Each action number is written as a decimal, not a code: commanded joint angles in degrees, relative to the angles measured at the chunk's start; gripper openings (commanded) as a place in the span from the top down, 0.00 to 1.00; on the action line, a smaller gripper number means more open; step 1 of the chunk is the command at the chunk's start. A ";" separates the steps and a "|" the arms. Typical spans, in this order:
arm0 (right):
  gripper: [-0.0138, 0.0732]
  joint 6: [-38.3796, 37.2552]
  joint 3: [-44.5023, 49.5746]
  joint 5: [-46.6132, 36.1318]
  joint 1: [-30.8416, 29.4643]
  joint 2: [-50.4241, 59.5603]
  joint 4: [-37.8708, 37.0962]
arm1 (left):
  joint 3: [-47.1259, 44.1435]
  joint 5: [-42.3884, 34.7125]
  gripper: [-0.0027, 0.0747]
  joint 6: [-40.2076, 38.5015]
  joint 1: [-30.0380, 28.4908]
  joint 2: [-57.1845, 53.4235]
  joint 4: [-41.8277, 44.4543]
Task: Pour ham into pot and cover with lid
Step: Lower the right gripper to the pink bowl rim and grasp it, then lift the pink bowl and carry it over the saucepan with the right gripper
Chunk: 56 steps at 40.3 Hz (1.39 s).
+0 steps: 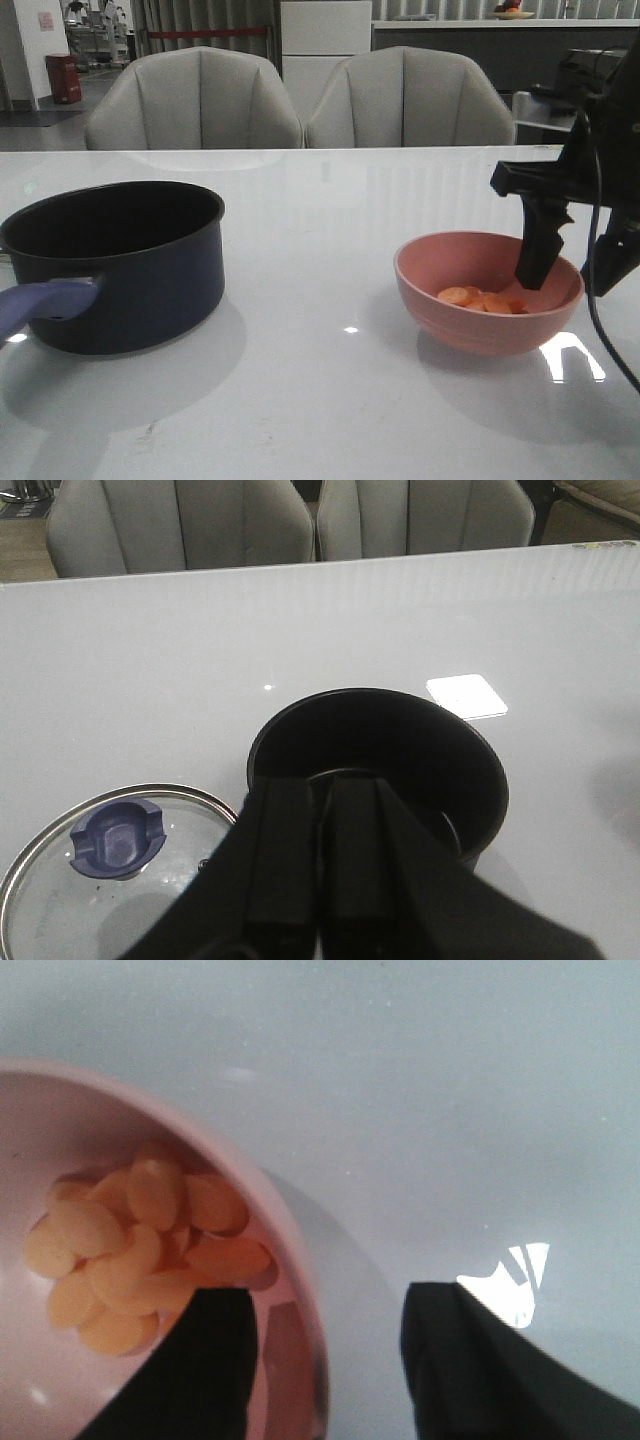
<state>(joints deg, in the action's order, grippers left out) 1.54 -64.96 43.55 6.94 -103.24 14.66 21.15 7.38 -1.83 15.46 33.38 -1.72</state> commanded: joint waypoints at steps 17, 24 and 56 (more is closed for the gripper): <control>0.67 0.63 -2.88 -3.25 -0.22 -0.49 1.07 | 1.65 -4.51 0.82 -0.18 0.42 -0.09 -0.38; 0.67 3.85 -4.94 -3.73 1.86 1.38 1.36 | 1.65 -4.51 0.82 -0.18 0.42 -0.09 -0.38; 0.67 22.08 -5.00 -50.61 29.22 10.19 1.25 | 1.65 -4.51 0.82 -0.18 0.42 -0.09 -0.38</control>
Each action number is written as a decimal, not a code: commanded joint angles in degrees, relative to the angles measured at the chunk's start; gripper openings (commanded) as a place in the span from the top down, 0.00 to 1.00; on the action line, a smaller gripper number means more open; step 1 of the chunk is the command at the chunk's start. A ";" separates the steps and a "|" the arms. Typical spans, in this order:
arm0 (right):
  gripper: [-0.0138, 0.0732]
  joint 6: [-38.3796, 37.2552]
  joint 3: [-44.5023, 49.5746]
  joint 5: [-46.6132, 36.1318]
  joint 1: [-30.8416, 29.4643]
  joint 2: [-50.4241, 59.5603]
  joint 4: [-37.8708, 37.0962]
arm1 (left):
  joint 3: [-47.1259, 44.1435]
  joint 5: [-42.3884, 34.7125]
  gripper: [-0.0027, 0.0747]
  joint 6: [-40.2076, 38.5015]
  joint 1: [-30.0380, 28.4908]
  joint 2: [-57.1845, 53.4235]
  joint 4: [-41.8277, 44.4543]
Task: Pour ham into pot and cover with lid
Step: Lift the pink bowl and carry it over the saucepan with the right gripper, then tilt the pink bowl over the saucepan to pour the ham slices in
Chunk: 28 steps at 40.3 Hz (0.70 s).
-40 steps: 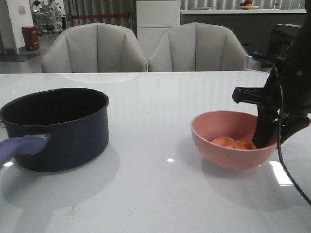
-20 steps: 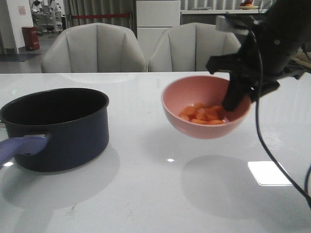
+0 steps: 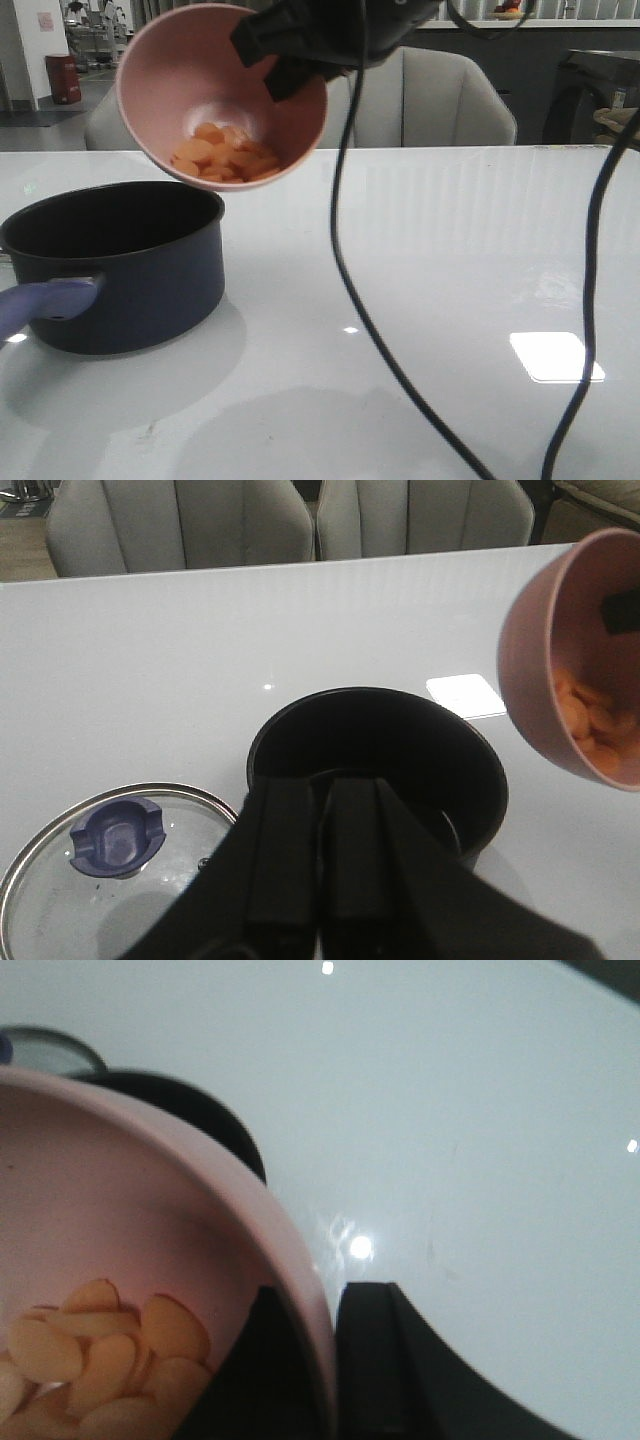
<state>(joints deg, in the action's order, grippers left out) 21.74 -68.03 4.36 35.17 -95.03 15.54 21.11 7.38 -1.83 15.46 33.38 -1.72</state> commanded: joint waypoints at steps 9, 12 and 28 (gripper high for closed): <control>0.67 5.70 -2.98 -23.98 4.31 -1.59 -1.59 | 1.69 -4.51 0.82 -0.18 0.42 -0.09 -0.38; 0.67 5.77 -4.06 -27.61 4.76 -3.84 -2.81 | 1.69 -4.51 0.82 -0.18 0.42 -0.09 -0.38; 0.67 6.37 -5.94 -54.21 4.90 -12.50 -13.58 | 1.69 -4.51 0.82 -0.18 0.42 -0.09 -0.38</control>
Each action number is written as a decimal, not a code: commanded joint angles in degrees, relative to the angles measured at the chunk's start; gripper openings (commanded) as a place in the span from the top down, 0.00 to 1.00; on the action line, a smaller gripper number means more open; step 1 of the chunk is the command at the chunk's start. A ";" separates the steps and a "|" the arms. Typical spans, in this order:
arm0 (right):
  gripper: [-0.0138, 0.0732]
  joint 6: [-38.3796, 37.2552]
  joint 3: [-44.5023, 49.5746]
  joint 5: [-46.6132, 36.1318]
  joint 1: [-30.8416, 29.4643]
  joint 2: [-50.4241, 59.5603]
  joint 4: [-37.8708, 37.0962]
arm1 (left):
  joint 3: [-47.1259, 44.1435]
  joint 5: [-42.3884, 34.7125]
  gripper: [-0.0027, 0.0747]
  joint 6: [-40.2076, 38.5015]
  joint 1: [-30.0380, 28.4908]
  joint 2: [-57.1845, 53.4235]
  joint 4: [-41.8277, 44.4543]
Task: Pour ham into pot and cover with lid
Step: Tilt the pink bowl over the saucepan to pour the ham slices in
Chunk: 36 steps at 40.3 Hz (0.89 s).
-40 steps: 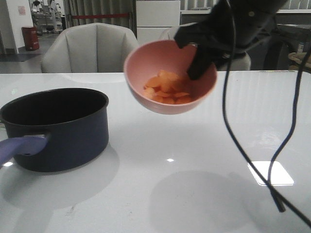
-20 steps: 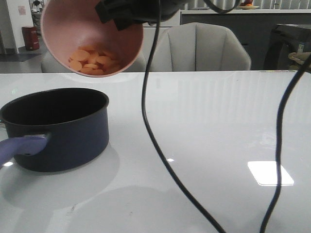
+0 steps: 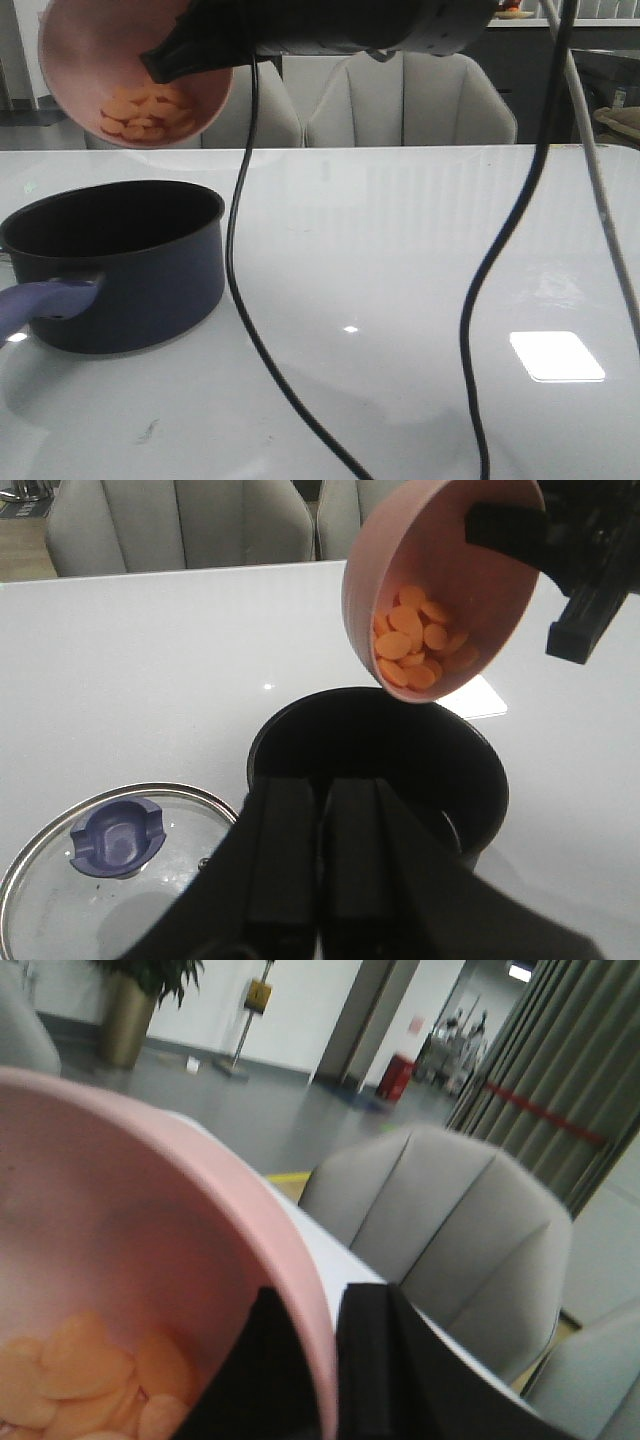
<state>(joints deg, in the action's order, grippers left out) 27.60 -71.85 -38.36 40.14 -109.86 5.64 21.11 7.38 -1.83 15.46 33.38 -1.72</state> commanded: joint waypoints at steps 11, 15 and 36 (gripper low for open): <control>0.67 2.46 -1.61 -18.64 0.39 -0.38 -7.97 | 1.69 -4.51 0.82 -0.18 0.42 -0.09 -0.38; 0.68 2.57 -1.10 -21.00 0.46 -0.69 -7.97 | 1.69 -4.51 0.82 -0.18 0.42 -0.09 -0.38; 0.68 4.44 -0.53 -24.29 1.03 -0.86 -7.46 | 1.69 -4.51 0.82 -0.18 0.42 -0.09 -0.38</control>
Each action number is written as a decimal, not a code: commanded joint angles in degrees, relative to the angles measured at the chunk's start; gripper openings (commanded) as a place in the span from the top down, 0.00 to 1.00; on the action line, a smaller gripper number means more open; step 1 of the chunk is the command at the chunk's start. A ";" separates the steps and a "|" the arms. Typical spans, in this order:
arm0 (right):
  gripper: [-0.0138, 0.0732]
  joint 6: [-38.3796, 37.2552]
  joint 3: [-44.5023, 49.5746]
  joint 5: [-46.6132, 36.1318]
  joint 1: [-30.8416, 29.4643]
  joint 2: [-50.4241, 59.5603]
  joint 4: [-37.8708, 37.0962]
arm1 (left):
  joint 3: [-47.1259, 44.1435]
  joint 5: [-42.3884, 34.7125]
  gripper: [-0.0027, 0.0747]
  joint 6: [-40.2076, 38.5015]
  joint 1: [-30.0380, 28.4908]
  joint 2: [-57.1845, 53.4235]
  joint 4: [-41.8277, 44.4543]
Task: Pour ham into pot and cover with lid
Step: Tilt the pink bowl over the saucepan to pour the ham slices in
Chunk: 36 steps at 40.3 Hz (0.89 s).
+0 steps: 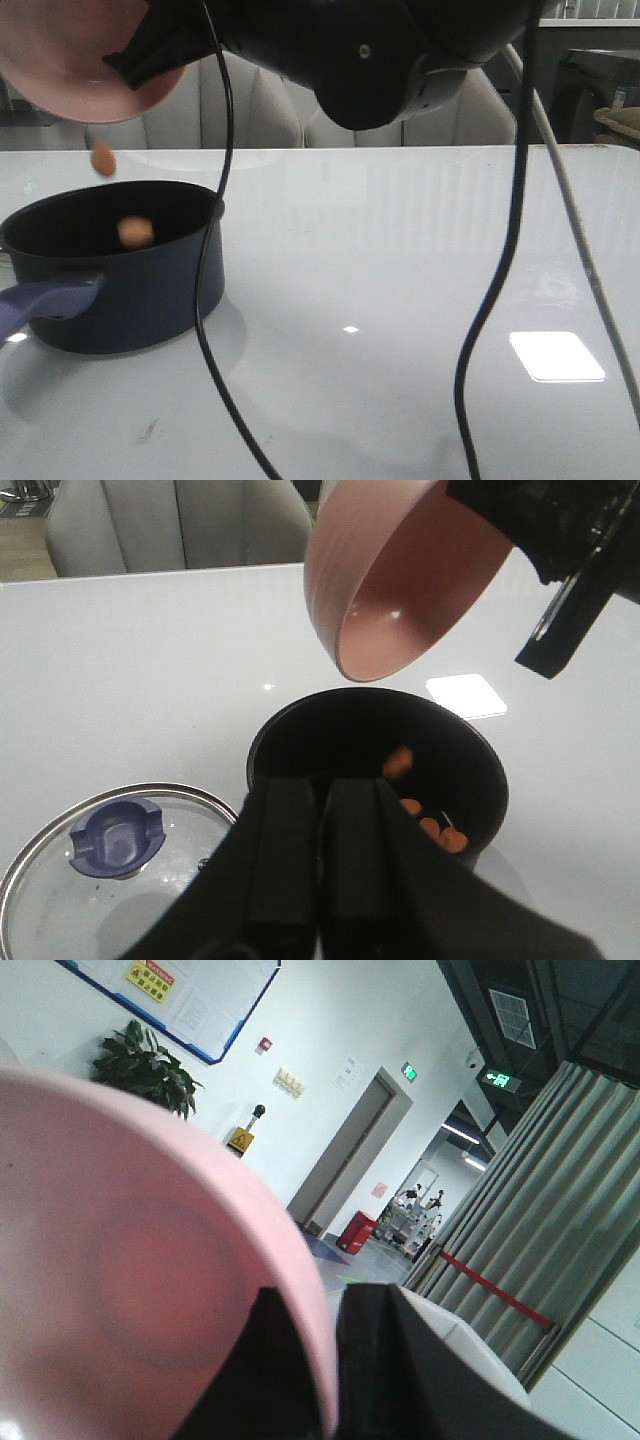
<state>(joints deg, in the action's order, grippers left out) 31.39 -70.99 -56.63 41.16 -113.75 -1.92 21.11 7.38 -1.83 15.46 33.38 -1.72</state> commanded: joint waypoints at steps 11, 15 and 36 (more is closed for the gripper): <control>0.68 4.28 -3.85 -7.41 0.02 0.54 0.10 | 1.69 -4.51 0.82 -0.18 0.42 -0.09 -0.38; 0.68 4.48 -3.91 -9.77 0.02 -0.14 0.10 | 1.69 -4.51 0.82 -0.18 0.42 -0.09 -0.38; 0.68 -1.36 -1.38 30.28 0.38 17.69 24.12 | 1.69 -4.51 0.82 -0.18 0.42 -0.09 -0.38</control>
<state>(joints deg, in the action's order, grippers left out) 30.41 -70.88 -33.95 42.24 -103.39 17.68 21.11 7.38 -1.83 15.46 33.38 -1.72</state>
